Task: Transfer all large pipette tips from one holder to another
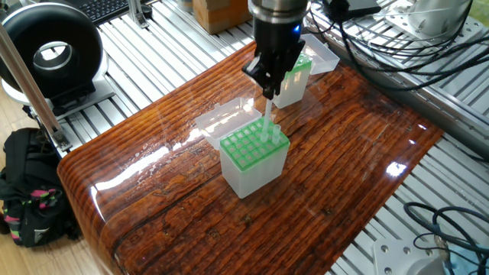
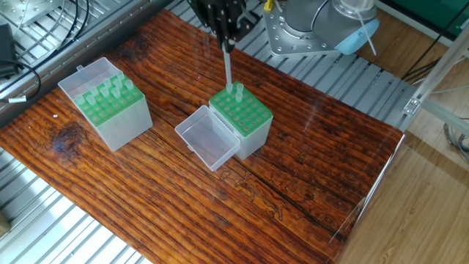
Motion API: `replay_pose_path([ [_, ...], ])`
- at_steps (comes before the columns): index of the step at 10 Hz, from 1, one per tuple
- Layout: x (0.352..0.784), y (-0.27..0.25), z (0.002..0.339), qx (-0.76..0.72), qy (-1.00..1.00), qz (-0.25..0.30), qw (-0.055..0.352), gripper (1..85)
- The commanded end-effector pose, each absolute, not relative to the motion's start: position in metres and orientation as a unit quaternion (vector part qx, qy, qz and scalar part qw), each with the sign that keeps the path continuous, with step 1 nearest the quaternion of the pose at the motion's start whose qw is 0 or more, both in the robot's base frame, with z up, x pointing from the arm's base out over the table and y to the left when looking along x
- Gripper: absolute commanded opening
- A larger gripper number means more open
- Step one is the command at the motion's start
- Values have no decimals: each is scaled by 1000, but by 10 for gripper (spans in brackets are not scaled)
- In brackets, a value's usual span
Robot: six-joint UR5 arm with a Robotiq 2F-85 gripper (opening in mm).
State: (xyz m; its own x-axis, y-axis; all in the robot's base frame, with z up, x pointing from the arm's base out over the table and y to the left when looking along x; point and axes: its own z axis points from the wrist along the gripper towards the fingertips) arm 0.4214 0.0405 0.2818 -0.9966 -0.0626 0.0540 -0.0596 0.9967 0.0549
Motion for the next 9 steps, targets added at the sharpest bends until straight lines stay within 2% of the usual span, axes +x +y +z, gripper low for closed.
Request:
replay_pose_path([
  [1, 418, 40, 295, 33, -998, -45, 19, 140],
  [2, 421, 39, 298, 34, -998, -48, 12, 140],
  [5, 455, 23, 308, 56, -996, -53, -42, 137],
  [9, 469, -32, 321, 109, -992, -17, -62, 123],
])
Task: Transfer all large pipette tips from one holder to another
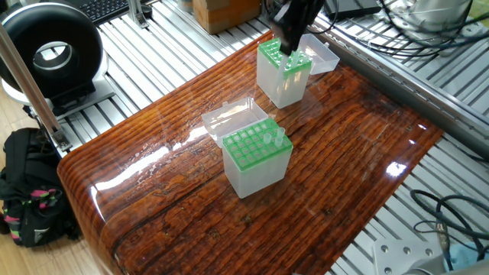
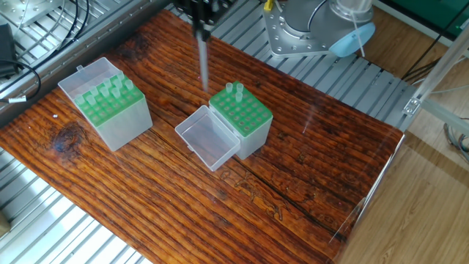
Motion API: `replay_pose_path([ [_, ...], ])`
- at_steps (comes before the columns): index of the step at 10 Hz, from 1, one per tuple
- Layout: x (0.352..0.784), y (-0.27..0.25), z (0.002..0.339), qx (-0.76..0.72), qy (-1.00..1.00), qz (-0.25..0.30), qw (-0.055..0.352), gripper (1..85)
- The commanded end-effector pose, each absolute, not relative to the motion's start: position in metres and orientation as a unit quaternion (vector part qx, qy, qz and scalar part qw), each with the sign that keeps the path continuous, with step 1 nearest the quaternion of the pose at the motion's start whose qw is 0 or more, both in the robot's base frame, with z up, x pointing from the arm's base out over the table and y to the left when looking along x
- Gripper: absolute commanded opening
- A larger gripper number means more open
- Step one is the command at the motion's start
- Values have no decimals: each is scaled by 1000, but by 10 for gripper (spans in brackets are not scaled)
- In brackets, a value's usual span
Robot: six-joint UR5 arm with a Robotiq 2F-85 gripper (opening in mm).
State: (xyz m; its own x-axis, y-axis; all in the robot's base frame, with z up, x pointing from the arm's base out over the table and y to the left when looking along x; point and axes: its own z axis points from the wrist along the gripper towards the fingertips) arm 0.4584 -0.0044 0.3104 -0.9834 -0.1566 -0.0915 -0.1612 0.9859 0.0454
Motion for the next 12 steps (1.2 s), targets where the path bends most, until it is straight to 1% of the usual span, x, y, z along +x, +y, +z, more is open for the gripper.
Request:
replay_pose_path([
  [1, 470, -35, 322, -118, 991, 17, 63, 123],
  [3, 470, -40, 321, -131, 989, 7, 62, 123],
  [4, 465, -39, 321, -116, 992, 11, 53, 123],
  [5, 464, -46, 321, -86, 995, -1, 48, 120],
  [6, 464, -53, 321, -50, 997, -13, 49, 100],
  [7, 467, -51, 321, -36, 998, -8, 54, 73],
  [8, 469, -45, 321, -32, 998, 3, 58, 73],
  [10, 469, -57, 321, -31, 998, -19, 57, 60],
  [12, 469, -57, 321, -45, 997, -20, 58, 60],
])
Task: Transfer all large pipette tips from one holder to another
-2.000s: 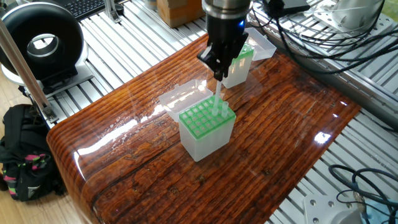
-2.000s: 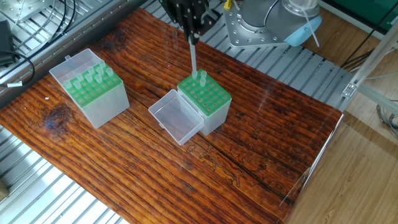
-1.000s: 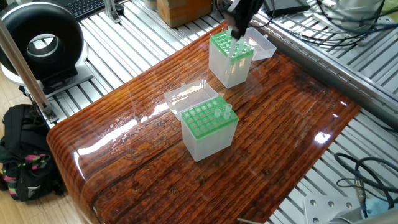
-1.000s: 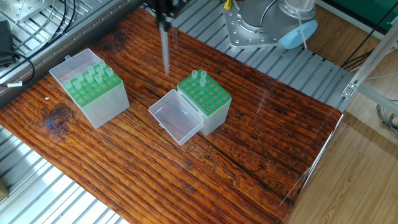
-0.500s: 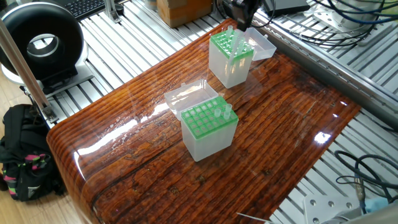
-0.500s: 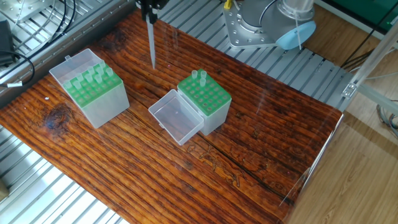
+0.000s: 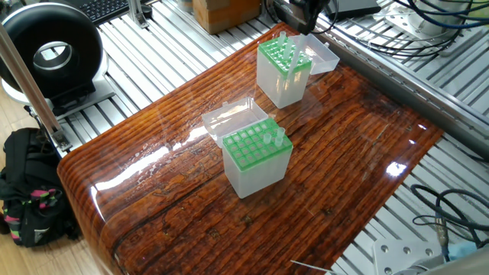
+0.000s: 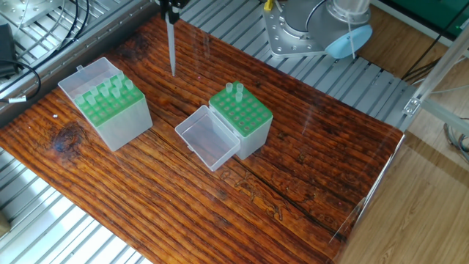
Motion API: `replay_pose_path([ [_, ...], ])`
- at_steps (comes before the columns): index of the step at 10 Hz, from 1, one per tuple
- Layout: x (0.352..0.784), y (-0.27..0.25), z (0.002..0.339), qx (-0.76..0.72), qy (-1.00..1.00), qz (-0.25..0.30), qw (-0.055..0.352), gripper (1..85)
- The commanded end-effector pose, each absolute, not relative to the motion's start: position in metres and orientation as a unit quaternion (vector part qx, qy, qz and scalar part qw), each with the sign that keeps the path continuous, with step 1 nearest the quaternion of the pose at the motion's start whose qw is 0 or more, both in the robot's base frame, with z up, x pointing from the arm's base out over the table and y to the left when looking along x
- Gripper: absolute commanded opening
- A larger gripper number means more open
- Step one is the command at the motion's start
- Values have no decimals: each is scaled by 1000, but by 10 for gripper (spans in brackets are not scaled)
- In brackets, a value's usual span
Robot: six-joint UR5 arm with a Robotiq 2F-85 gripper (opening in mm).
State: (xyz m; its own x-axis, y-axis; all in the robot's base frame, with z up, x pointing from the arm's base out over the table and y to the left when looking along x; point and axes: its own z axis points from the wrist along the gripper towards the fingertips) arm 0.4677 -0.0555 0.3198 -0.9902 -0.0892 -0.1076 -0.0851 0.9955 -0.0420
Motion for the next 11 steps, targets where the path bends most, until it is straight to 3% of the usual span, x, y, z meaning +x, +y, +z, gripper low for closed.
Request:
replay_pose_path([
  [1, 468, -57, 321, -49, 997, -21, 57, 60],
  [3, 469, -56, 322, -67, 996, -14, 51, 60],
  [7, 529, -95, 338, -98, 994, -1, 54, 73],
  [11, 541, -97, 335, -97, 993, 12, 60, 73],
])
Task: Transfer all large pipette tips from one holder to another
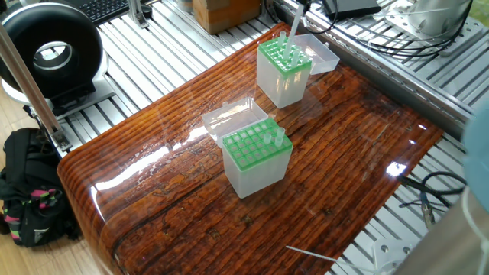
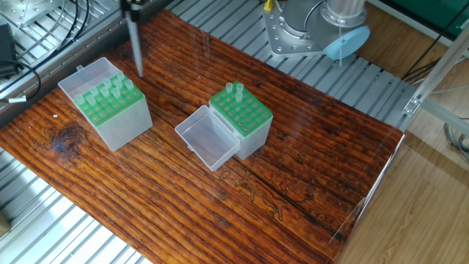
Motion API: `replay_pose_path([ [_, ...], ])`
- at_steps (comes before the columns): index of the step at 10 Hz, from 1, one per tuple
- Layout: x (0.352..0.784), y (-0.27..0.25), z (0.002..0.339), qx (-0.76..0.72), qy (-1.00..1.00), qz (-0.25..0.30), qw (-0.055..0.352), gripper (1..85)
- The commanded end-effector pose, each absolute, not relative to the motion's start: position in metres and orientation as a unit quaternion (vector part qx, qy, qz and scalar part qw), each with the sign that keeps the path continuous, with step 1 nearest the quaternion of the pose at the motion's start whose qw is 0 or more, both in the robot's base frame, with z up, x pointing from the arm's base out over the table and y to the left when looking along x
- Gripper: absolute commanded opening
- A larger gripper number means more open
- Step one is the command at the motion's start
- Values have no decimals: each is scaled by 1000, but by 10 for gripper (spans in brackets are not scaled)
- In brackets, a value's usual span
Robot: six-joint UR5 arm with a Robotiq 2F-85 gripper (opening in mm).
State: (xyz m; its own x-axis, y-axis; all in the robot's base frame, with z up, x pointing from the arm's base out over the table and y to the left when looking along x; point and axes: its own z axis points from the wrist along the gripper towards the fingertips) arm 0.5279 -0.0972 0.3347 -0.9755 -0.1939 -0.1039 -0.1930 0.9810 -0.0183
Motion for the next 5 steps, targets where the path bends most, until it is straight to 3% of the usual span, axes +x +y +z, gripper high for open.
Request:
replay_pose_path([
  [1, 551, -96, 332, -89, 993, 17, 71, 73],
  [3, 568, -98, 326, -87, 992, 19, 85, 73],
  [5, 552, -92, 326, -86, 994, 25, 59, 73],
])
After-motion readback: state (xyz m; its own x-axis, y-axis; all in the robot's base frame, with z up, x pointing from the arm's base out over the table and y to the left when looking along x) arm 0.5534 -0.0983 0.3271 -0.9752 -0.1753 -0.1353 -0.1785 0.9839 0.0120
